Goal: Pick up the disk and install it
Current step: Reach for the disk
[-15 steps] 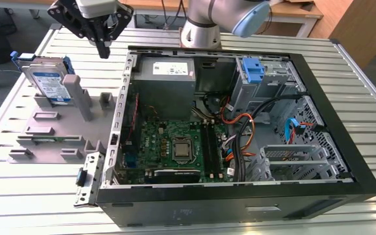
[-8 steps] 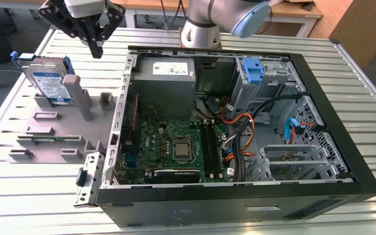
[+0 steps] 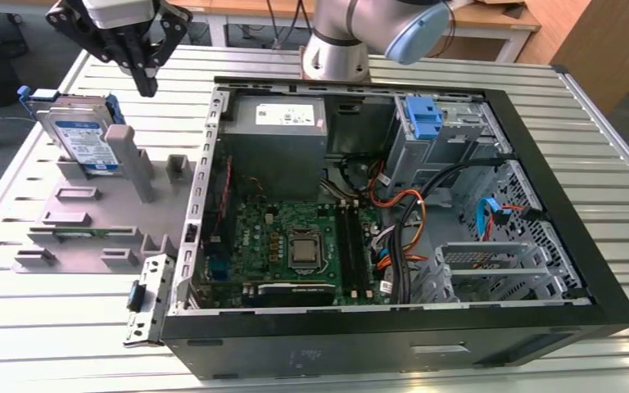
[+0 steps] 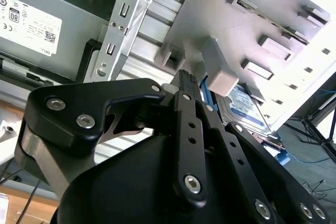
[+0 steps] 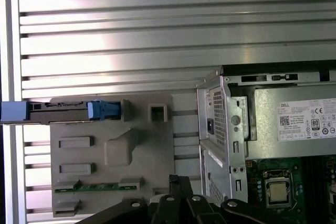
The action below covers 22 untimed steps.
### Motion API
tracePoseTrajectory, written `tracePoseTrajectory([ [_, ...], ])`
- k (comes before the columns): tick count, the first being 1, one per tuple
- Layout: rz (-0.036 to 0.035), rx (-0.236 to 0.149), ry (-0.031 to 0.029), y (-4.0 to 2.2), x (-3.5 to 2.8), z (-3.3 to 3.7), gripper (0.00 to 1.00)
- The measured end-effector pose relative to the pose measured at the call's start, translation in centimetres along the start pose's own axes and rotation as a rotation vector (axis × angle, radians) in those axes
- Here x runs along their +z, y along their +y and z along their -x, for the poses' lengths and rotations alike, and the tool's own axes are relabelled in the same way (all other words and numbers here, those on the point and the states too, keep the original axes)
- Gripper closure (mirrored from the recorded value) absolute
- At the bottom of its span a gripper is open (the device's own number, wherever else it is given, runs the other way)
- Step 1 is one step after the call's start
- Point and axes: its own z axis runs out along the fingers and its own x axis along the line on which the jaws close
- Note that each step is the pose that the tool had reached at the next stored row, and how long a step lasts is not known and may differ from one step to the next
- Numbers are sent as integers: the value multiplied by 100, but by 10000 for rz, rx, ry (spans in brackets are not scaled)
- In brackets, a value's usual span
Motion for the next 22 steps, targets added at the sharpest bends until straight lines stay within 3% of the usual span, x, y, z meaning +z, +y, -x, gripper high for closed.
tracePoseTrajectory([
  [11,0,13,-1,-9,5,-167,89],
  [22,0,12,4,-10,6,-182,89],
])
